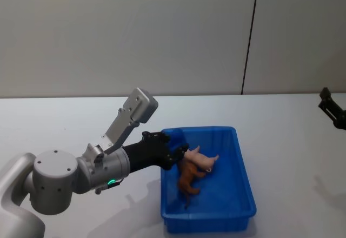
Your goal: Pick up the two dolls from the table and place them into the box.
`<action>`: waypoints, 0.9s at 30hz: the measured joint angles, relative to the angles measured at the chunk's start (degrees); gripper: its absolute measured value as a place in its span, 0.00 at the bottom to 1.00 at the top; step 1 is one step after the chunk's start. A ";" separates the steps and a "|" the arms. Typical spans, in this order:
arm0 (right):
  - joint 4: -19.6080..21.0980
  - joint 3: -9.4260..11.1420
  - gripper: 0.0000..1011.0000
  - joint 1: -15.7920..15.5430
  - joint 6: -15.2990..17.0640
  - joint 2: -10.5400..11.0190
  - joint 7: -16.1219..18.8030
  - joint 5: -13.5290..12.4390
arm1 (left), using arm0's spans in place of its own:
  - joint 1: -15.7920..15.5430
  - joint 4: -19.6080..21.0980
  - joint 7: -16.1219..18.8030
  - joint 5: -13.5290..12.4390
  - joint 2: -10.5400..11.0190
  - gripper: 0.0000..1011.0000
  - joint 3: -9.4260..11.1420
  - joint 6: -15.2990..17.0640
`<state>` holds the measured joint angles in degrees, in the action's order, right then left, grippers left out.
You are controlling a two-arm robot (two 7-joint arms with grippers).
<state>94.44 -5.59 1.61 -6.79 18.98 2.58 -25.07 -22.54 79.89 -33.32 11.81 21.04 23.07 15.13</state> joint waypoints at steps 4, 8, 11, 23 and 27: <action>0.00 0.00 0.99 0.00 0.00 0.00 0.00 0.00 | -0.32 -0.33 -0.03 -0.30 -0.30 0.48 0.16 0.00; 0.00 0.00 0.99 0.00 0.00 0.00 0.00 0.00 | -0.55 -0.57 -0.05 -0.50 -0.49 0.61 0.24 -0.01; 0.00 0.00 0.99 0.00 0.00 0.00 0.00 0.00 | -0.70 -0.71 -0.07 -0.62 -0.61 0.71 0.32 -0.02; 0.00 0.00 0.99 0.00 0.00 0.00 0.00 0.00 | -0.76 -0.68 0.85 -0.78 -0.65 0.99 0.36 -0.24; 0.00 0.00 0.99 0.00 0.00 0.00 0.00 0.00 | -0.31 0.00 2.74 -0.77 -0.40 0.99 0.19 -0.55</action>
<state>94.44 -5.59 1.61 -6.79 18.98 2.58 -25.07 -22.85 79.89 -30.58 11.04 20.64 23.26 14.58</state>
